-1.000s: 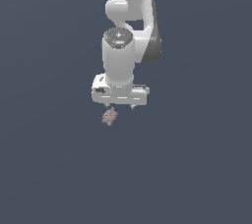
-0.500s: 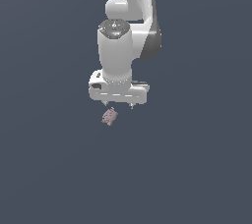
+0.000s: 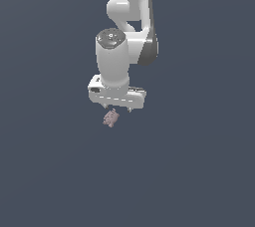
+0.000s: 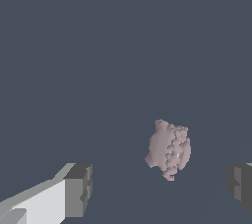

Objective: Pick up the object and move it to a goal position.

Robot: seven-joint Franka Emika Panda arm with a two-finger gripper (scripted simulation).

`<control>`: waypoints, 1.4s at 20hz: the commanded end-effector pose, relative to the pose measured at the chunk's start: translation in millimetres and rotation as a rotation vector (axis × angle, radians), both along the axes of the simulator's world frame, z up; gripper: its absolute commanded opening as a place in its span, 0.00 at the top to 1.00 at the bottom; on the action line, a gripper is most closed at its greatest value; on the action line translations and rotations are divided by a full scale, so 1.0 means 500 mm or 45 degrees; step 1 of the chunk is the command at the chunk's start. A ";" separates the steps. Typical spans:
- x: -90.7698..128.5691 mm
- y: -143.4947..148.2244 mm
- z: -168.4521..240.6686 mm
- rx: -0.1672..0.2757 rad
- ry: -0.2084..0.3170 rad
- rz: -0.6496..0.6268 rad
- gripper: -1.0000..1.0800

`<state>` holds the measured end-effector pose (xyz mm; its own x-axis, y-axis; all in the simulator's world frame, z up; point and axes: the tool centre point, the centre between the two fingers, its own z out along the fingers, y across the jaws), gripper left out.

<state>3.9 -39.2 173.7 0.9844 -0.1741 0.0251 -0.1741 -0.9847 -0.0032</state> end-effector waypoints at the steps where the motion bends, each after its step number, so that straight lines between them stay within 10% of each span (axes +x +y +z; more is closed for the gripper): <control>1: -0.011 -0.016 -0.029 0.003 0.007 -0.057 0.04; 28: -0.080 -0.091 -0.232 0.006 0.032 -0.335 0.04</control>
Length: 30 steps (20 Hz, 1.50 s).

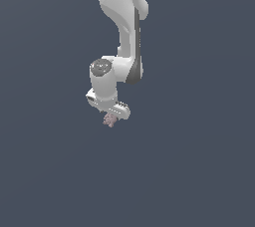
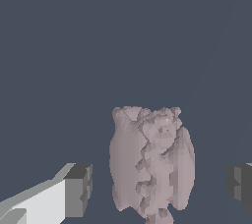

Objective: Pick up the object and move it to a goal position.

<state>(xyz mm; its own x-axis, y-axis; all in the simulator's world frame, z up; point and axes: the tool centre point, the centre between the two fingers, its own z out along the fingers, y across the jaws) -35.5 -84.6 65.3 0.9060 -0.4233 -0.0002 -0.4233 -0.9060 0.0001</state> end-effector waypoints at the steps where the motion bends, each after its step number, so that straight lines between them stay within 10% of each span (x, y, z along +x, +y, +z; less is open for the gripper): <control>1: -0.001 0.000 -0.023 0.000 0.000 -0.001 0.04; 7: 0.001 -0.001 -0.043 0.000 0.000 -0.003 0.04; 8: 0.001 -0.001 -0.043 0.000 0.000 -0.003 1.00; 30: 0.058 0.028 -0.030 0.000 -0.001 -0.003 1.00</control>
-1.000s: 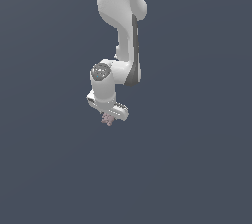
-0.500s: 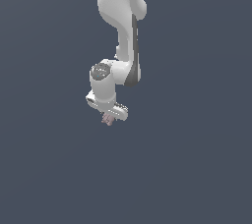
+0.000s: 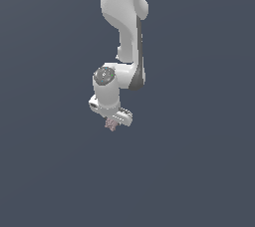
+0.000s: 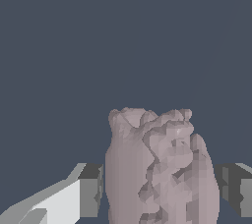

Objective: Pick up the object and move it to a goal position.

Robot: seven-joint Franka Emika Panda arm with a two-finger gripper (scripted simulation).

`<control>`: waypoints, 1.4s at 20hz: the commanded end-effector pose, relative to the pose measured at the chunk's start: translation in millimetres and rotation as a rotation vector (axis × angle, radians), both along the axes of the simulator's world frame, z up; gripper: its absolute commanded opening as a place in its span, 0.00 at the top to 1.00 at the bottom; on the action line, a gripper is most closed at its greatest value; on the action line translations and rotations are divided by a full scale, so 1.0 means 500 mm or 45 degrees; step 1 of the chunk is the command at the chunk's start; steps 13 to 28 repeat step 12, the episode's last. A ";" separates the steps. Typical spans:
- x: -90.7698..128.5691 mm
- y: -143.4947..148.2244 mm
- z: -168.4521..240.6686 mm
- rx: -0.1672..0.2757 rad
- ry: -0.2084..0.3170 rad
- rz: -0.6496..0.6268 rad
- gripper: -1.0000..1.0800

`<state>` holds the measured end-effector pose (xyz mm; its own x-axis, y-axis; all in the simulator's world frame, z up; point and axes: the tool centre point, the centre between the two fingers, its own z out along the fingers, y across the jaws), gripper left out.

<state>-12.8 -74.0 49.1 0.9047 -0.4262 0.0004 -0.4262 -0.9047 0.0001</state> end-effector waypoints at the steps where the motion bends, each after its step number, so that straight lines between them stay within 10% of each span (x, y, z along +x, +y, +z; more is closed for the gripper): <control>1: 0.020 0.011 0.004 0.000 0.000 0.001 1.00; 28: 0.055 0.026 0.011 0.000 0.000 0.001 1.00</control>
